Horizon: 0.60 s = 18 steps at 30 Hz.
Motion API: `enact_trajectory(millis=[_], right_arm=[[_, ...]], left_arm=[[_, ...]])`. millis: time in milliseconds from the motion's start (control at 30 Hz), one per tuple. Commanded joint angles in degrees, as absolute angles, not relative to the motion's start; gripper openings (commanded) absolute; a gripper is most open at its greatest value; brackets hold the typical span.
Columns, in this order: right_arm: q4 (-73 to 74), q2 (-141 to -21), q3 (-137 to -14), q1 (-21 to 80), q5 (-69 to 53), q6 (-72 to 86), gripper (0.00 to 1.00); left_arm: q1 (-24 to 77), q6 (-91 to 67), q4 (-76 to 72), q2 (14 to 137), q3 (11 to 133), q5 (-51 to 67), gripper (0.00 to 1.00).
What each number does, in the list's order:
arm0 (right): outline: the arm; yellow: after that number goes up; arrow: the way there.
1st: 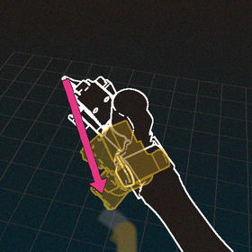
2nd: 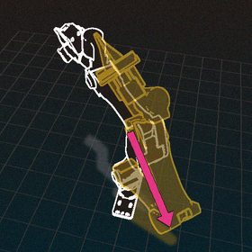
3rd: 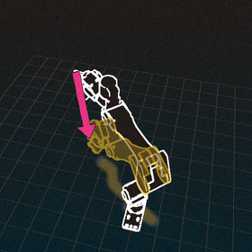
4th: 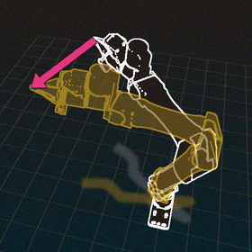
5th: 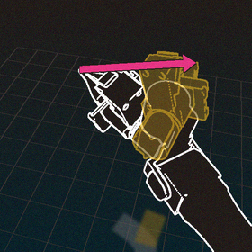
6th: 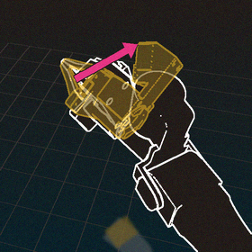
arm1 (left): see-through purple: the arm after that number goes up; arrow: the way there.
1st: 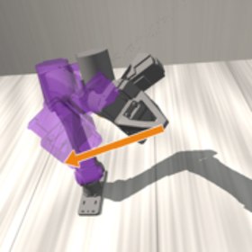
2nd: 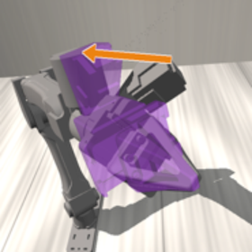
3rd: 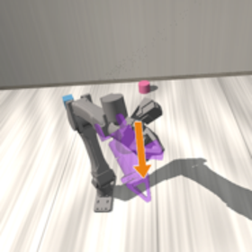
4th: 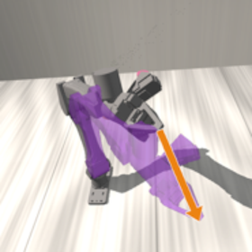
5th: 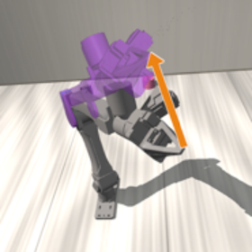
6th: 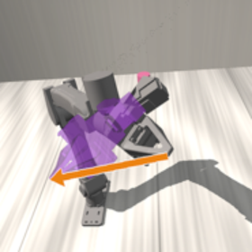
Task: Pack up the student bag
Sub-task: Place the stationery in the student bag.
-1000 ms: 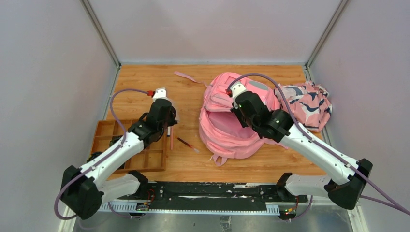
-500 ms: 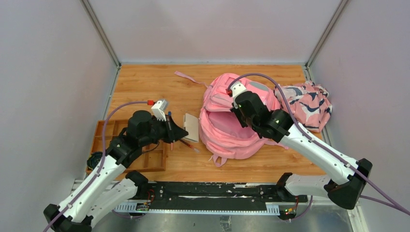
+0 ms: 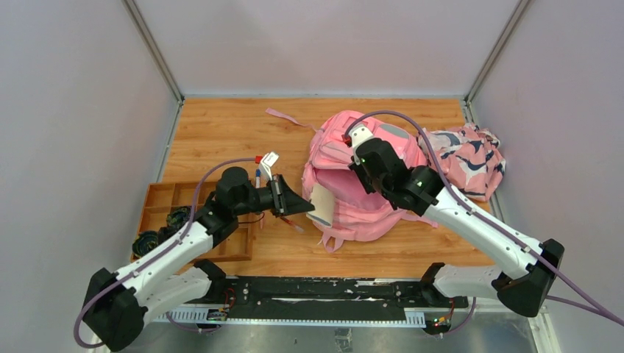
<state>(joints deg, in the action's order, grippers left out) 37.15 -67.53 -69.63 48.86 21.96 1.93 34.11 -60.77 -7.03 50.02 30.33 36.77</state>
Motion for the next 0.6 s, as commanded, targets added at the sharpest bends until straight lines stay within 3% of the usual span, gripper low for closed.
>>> enact_trajectory(millis=[0, 233, 567], right_arm=[[33.6, -67.5, -72.2, 48.3, 22.6, 3.6, 0.00], [33.8, -67.6, -72.5, 48.3, 21.8, 3.7, 0.00], [34.6, -67.7, -73.3, 48.7, 20.9, 4.3, 0.00]], left_arm=[[35.2, -64.4, -19.7, 56.4, 34.2, 39.5, 0.00], [36.9, -70.4, -35.6, 69.9, 37.1, 41.1, 0.00], [37.0, -68.7, -39.8, 90.9, 47.6, 39.0, 0.00]])
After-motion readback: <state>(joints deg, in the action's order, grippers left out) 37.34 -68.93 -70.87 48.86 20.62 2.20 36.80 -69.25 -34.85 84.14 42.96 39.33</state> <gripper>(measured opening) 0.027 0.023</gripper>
